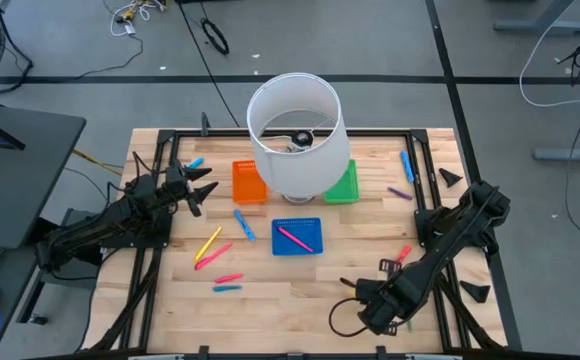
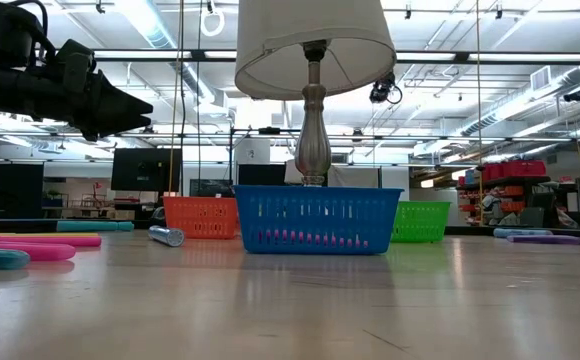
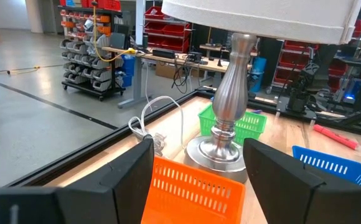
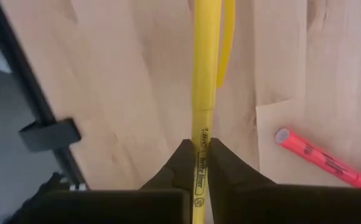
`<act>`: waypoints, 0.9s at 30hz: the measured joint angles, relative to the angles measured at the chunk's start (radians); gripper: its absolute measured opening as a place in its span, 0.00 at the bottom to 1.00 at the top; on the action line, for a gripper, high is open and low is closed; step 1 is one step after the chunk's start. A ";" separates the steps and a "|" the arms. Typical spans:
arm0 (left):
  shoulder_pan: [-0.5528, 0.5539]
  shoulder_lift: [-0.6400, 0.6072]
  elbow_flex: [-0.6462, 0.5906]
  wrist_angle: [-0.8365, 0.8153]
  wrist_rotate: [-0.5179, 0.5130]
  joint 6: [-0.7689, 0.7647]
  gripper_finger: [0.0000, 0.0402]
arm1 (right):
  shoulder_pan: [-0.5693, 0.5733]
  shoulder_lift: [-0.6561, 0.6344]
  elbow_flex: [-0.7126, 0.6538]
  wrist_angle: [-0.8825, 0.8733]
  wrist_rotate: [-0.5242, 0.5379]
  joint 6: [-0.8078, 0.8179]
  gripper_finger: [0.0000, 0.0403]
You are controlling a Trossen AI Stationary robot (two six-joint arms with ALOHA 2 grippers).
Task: Pick & Place Markers
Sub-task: Put the right yellow pen into the blue bin
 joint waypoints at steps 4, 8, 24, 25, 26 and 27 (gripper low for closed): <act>0.000 0.000 0.000 0.000 0.000 0.000 0.63 | 0.000 0.000 0.049 -0.053 -0.023 -0.014 0.04; 0.000 0.000 0.000 0.000 0.000 0.000 0.63 | 0.000 0.000 0.090 -0.099 -0.035 -0.021 0.04; 0.000 0.000 0.000 0.000 0.000 0.000 0.63 | -0.117 0.004 0.132 -0.111 -0.041 -0.136 0.04; 0.000 0.000 0.000 0.000 0.000 0.000 0.63 | -0.133 0.004 0.136 -0.111 -0.041 -0.148 0.04; 0.000 0.000 0.000 0.000 0.000 0.000 0.63 | -0.149 0.004 0.139 -0.110 -0.040 -0.161 0.04; 0.000 0.000 0.000 0.000 0.000 0.000 0.63 | -0.166 0.006 0.143 -0.112 -0.039 -0.170 0.04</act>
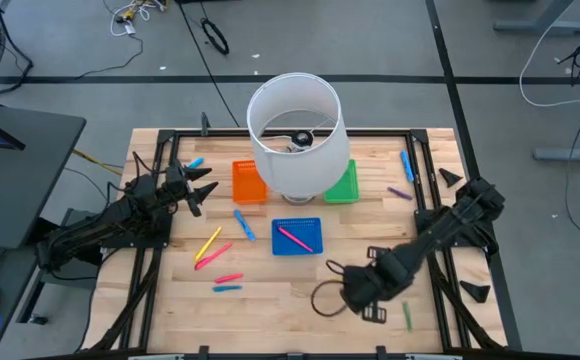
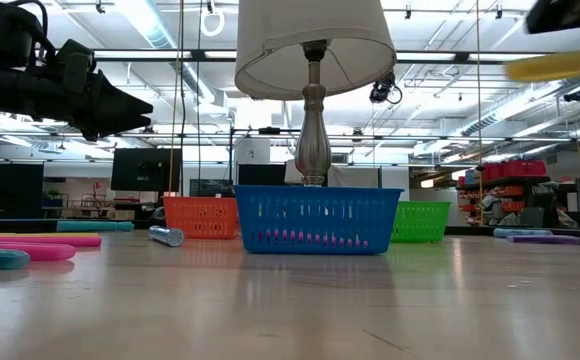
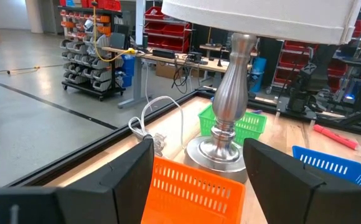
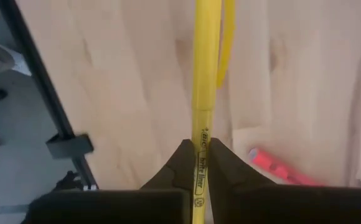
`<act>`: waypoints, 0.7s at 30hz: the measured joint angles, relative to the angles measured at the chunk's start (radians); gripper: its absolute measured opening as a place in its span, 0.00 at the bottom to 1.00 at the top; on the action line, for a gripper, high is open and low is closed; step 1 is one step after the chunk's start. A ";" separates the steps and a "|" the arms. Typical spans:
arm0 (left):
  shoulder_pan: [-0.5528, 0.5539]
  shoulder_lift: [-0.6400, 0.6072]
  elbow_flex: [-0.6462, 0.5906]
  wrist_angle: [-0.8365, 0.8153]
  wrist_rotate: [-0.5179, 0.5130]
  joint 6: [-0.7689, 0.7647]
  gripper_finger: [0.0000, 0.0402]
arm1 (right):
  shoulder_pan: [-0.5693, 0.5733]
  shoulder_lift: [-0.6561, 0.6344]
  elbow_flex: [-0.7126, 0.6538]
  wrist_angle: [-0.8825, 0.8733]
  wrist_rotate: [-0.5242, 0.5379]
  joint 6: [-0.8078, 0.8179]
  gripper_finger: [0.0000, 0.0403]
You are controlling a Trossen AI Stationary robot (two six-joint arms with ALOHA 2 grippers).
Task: Pick & Place Markers
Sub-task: Put the right yellow pen into the blue bin
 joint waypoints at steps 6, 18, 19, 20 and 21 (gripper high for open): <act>0.000 0.000 0.000 0.000 0.000 0.000 0.63 | -0.088 0.041 0.045 -0.018 0.001 -0.073 0.04; 0.000 0.000 0.000 0.000 0.000 0.000 0.63 | -0.247 0.164 0.209 -0.054 0.009 -0.193 0.04; 0.000 0.000 0.000 0.000 0.000 0.000 0.63 | -0.260 0.180 0.229 -0.064 0.009 -0.202 0.04; 0.000 0.000 0.000 0.000 0.000 0.000 0.63 | -0.270 0.195 0.249 -0.076 0.009 -0.212 0.04; 0.000 0.000 0.000 0.000 0.000 0.000 0.63 | -0.281 0.211 0.269 -0.085 0.009 -0.221 0.04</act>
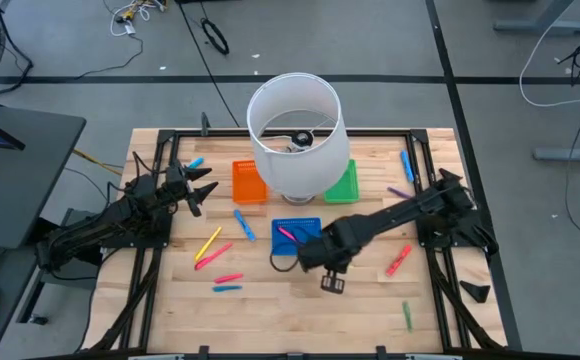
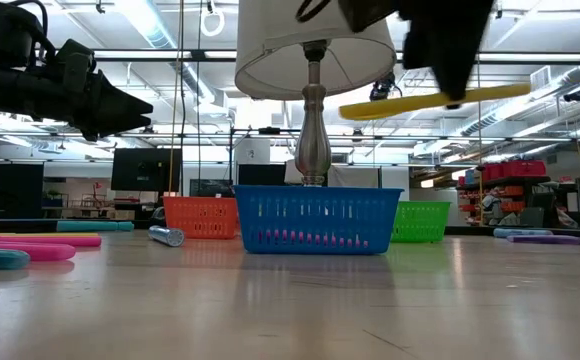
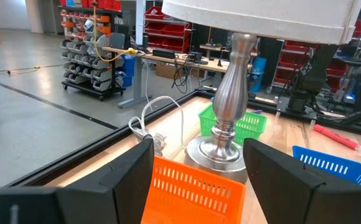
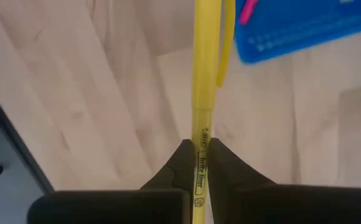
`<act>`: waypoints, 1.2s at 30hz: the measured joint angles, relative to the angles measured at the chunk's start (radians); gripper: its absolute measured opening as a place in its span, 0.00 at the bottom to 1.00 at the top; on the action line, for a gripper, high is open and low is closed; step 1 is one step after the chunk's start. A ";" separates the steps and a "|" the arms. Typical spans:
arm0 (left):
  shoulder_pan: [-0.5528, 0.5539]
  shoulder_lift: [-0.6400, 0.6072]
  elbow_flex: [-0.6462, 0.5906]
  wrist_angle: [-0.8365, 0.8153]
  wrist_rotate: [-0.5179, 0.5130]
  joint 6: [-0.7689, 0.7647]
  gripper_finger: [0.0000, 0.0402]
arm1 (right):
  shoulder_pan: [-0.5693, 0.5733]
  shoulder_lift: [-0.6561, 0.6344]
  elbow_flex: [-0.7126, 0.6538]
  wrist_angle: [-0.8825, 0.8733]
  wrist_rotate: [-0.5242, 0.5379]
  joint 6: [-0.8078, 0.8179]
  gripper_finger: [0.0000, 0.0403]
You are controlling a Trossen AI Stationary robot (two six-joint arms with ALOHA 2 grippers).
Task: Pick & Place Markers
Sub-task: Put the right yellow pen into the blue bin
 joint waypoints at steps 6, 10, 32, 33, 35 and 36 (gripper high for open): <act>0.000 0.000 0.000 0.000 0.000 0.000 0.63 | -0.056 0.101 0.130 -0.018 0.000 -0.058 0.04; 0.000 0.000 0.000 0.000 0.000 0.000 0.63 | -0.089 0.158 0.191 -0.020 0.023 -0.083 0.04; 0.000 0.000 0.000 0.000 0.000 0.000 0.63 | -0.176 0.271 0.257 0.015 0.107 -0.156 0.04; 0.000 0.000 0.000 0.000 0.000 0.000 0.63 | -0.176 0.271 0.257 0.021 0.107 -0.156 0.04; 0.000 0.000 0.000 0.000 0.000 0.000 0.63 | -0.176 0.271 0.257 0.029 0.108 -0.160 0.04; 0.000 0.000 0.000 0.000 0.000 0.000 0.63 | -0.176 0.271 0.257 0.031 0.111 -0.161 0.04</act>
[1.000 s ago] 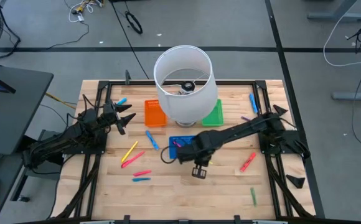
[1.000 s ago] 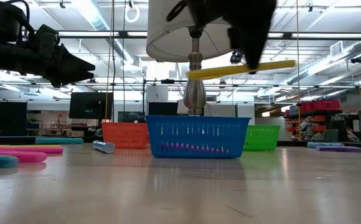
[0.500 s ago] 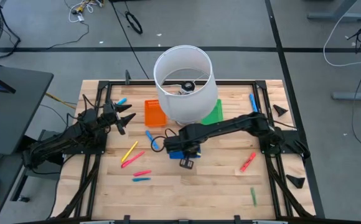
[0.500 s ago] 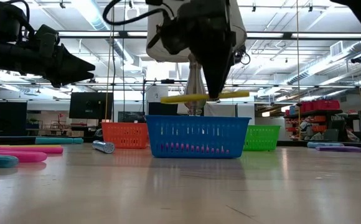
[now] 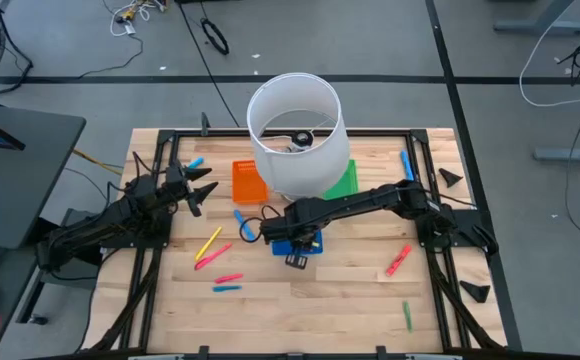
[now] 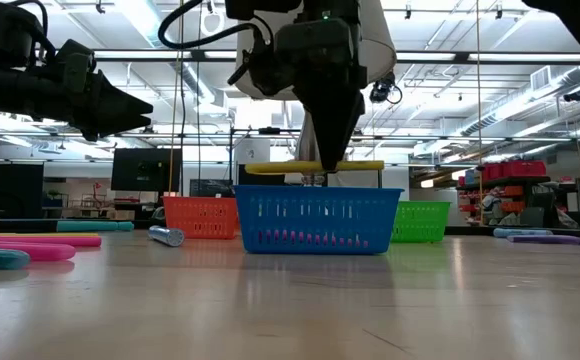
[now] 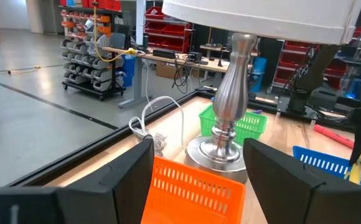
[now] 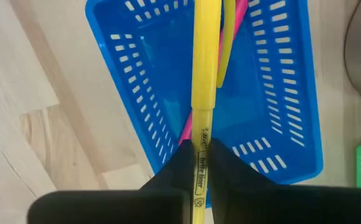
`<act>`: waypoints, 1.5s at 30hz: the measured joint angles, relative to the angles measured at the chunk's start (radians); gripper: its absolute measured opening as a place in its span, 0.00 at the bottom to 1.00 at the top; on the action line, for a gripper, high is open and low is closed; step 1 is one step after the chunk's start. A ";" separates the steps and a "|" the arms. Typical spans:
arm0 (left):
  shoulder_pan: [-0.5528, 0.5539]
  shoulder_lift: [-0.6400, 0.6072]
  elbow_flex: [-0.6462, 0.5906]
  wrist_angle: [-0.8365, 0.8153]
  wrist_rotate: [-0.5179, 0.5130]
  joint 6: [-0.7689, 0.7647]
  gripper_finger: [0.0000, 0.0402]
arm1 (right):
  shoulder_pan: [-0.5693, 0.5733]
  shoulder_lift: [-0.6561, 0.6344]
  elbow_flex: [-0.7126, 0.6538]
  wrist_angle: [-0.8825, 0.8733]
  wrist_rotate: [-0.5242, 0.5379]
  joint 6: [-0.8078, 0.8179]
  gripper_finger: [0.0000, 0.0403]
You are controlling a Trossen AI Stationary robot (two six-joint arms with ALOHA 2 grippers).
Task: Pick & Place Markers
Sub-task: Put the right yellow pen into the blue bin, then put the red large highlighter pen into the green bin
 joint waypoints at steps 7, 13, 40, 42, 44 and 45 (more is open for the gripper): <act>0.000 0.000 0.000 0.000 0.000 0.000 0.63 | 0.000 0.009 -0.025 0.042 0.031 -0.012 0.04; 0.000 0.000 0.000 0.000 0.000 0.000 0.63 | 0.003 0.008 -0.072 0.072 0.046 -0.008 0.04; 0.000 0.000 0.000 0.000 0.000 0.000 0.63 | 0.003 0.009 -0.111 0.130 0.046 0.066 0.40; 0.000 0.000 0.000 0.000 0.000 0.000 0.63 | 0.003 0.009 -0.111 0.135 0.046 0.066 0.41; 0.000 0.000 0.000 0.000 0.000 0.000 0.63 | 0.003 0.009 -0.111 0.141 0.046 0.066 0.41; 0.000 0.000 0.000 0.000 0.000 0.000 0.63 | 0.003 0.009 -0.111 0.144 0.046 0.066 0.41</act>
